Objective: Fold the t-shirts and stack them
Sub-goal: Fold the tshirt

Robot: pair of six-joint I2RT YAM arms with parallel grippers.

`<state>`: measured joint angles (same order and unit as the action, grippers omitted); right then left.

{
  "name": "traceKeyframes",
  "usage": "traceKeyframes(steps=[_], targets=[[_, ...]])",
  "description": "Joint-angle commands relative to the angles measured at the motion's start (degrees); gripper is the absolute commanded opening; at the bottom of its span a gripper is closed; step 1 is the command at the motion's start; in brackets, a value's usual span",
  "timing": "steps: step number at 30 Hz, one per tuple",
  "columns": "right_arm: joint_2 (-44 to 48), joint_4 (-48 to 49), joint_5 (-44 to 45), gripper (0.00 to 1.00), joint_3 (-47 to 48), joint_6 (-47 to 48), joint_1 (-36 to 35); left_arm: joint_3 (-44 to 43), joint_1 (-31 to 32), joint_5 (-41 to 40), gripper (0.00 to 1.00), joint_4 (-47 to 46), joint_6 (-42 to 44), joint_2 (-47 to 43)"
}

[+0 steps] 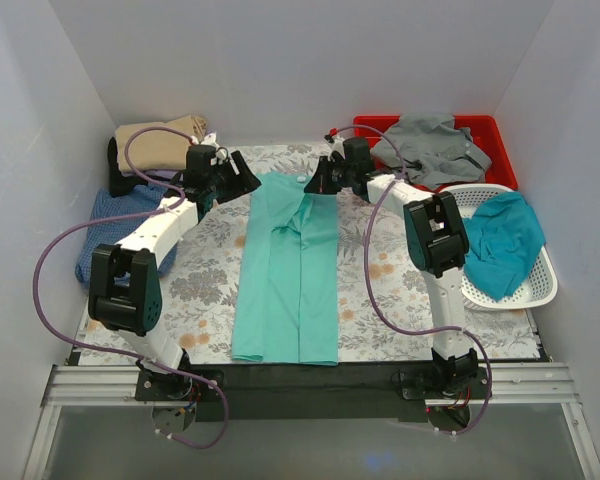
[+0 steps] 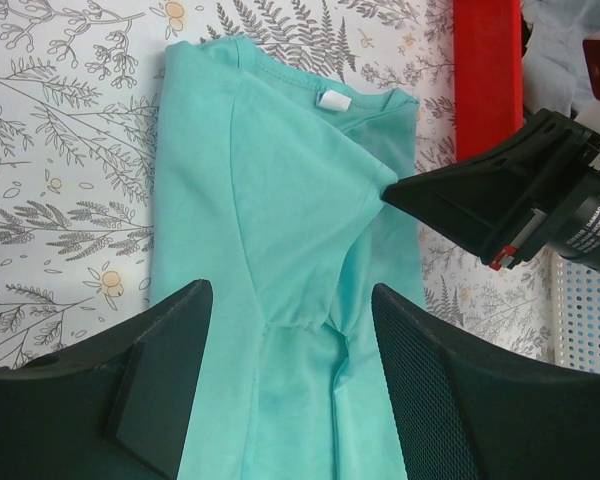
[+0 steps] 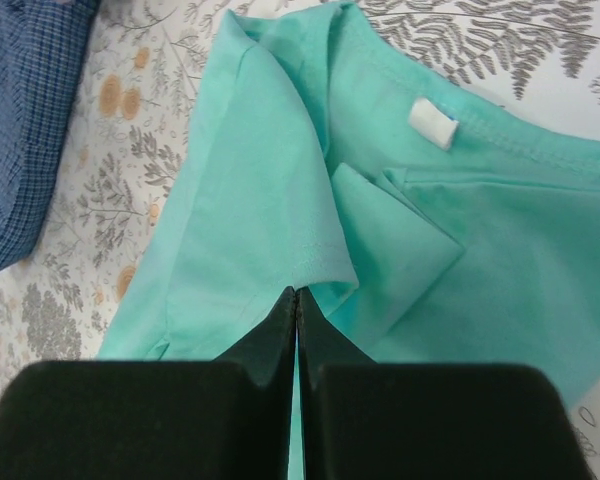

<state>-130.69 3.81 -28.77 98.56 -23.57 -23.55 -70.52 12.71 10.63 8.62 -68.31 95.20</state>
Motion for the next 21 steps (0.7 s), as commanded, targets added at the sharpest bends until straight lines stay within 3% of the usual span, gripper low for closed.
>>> traceKeyframes(steps=[1, 3, 4, 8, 21], targets=[[2.8, -1.1, 4.0, 0.01, 0.5, 1.9, 0.4, 0.5, -0.1, 0.8, 0.64, 0.5, 1.0, -0.2], [1.8, -3.3, 5.3, 0.05, 2.2, 3.0, 0.6, 0.5, -0.1, 1.1, 0.64, 0.6, 1.0, -0.1], [1.0, -3.4, 4.9, 0.24, 2.5, 3.2, 0.8, 0.4, -0.1, 1.4, 0.64, 0.9, 1.1, 0.2], [2.3, -3.1, 4.1, 0.39, 1.5, 4.3, 0.8, 0.6, -0.1, 3.0, 0.64, 1.0, 1.4, 0.5], [19.3, -6.9, 5.1, 0.4, -15.4, 12.1, -3.8, -5.2, 0.3, 20.4, 0.63, 2.2, 1.2, 8.0]])
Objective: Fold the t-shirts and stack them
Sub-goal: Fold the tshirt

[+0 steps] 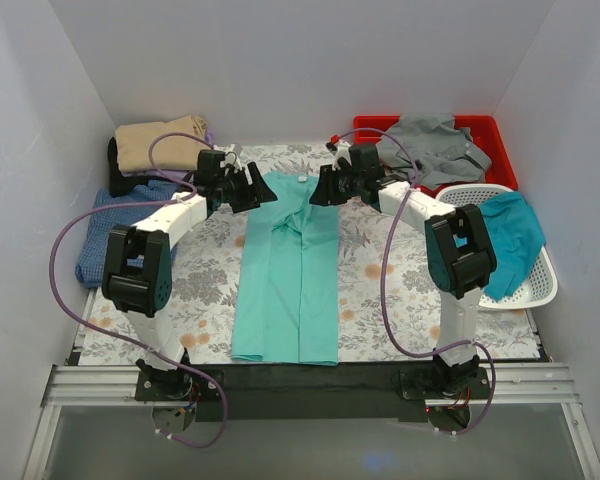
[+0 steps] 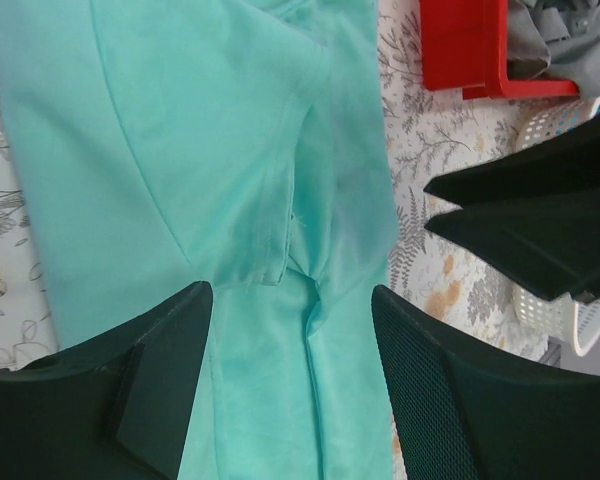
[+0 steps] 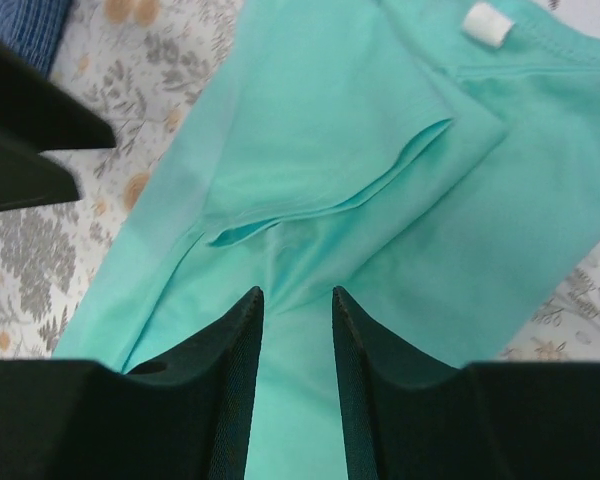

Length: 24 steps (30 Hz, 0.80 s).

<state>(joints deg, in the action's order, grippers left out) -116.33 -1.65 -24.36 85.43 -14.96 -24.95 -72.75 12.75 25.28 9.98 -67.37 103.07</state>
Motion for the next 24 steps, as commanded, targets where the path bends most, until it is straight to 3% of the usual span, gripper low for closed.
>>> traceKeyframes(steps=[1, 6, 14, 24], targets=[[5.8, -2.3, 2.2, 0.4, -3.2, 4.0, -2.9, -3.5, 0.4, 7.7, 0.63, 1.4, 0.4, 0.6], [10.2, -4.0, 12.3, 0.39, -10.2, 5.0, -3.4, -7.3, 3.5, 11.3, 0.63, 4.2, 2.1, 3.7], [12.5, -3.8, 12.9, 0.38, -13.8, 4.9, -3.5, -7.8, 8.4, 7.4, 0.63, 4.5, 0.8, 7.8], [13.1, -2.3, 9.5, 0.37, -14.6, 4.1, -3.5, -8.5, 9.6, 1.5, 0.61, 4.3, 1.3, 9.5]])
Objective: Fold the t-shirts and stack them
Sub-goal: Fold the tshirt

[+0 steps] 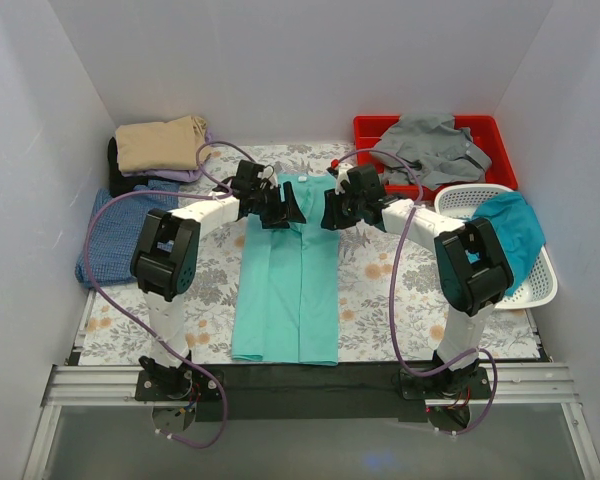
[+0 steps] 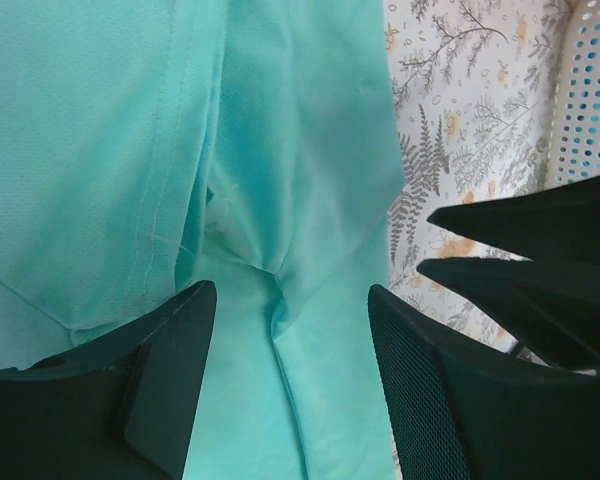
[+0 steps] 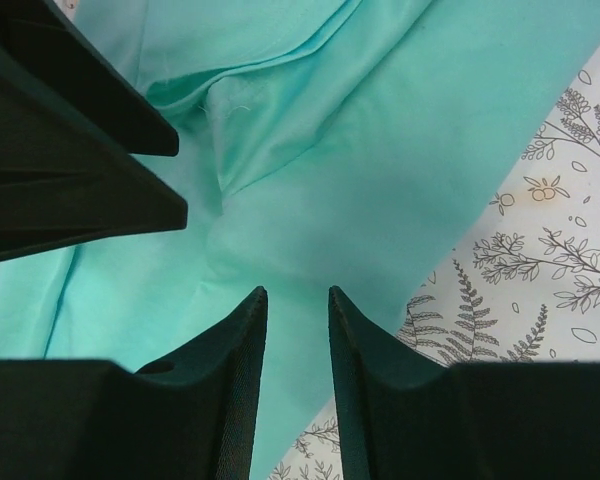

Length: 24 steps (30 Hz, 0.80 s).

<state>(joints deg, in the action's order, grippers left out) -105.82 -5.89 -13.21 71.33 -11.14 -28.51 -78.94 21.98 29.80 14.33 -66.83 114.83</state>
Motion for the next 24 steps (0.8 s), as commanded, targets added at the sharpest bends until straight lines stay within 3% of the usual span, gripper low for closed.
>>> traceKeyframes(steps=[1, 24], targets=[[2.5, 1.9, -1.9, 0.37, -0.6, 0.2, 0.0, -2.4, 0.5, -4.3, 0.61, 0.0, 0.7, -2.2], [2.5, 3.4, -5.1, 0.35, -2.7, -0.5, -0.1, -3.2, 4.2, -23.9, 0.61, 0.1, -0.8, 1.5]])
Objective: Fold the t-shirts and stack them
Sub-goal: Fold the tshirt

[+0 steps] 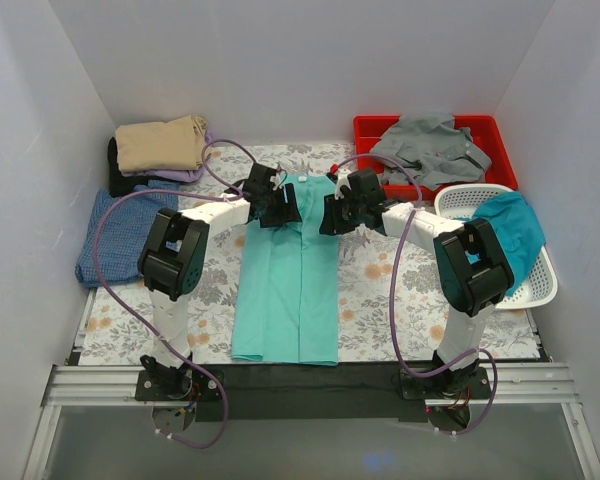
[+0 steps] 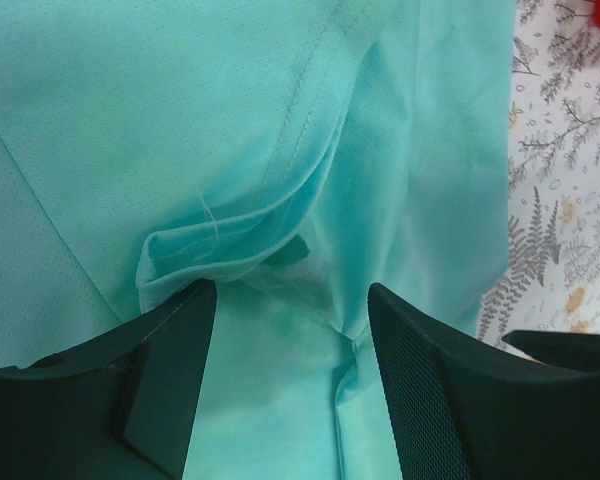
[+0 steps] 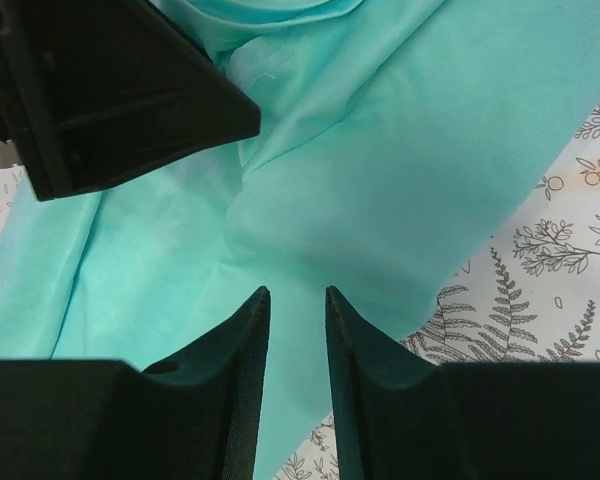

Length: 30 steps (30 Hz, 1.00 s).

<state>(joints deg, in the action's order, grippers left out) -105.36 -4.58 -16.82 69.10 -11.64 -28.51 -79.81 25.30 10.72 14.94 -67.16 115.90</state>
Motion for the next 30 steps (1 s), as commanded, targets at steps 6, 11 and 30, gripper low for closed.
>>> traceKeyframes(steps=[6, 11, 30], targets=[[1.7, 2.6, -1.7, 0.34, -1.2, -0.4, -0.1, -3.5, 1.7, -6.5, 0.59, -0.6, -1.0, 1.3], [1.5, 2.9, -2.0, 0.33, -1.4, -0.7, -0.4, -3.5, 2.0, -9.1, 0.52, -0.5, -1.3, 0.2], [1.6, 3.3, -2.1, 0.32, -2.5, -0.8, -0.8, -0.5, 2.1, -8.8, 0.0, 2.4, -0.7, -5.4]])
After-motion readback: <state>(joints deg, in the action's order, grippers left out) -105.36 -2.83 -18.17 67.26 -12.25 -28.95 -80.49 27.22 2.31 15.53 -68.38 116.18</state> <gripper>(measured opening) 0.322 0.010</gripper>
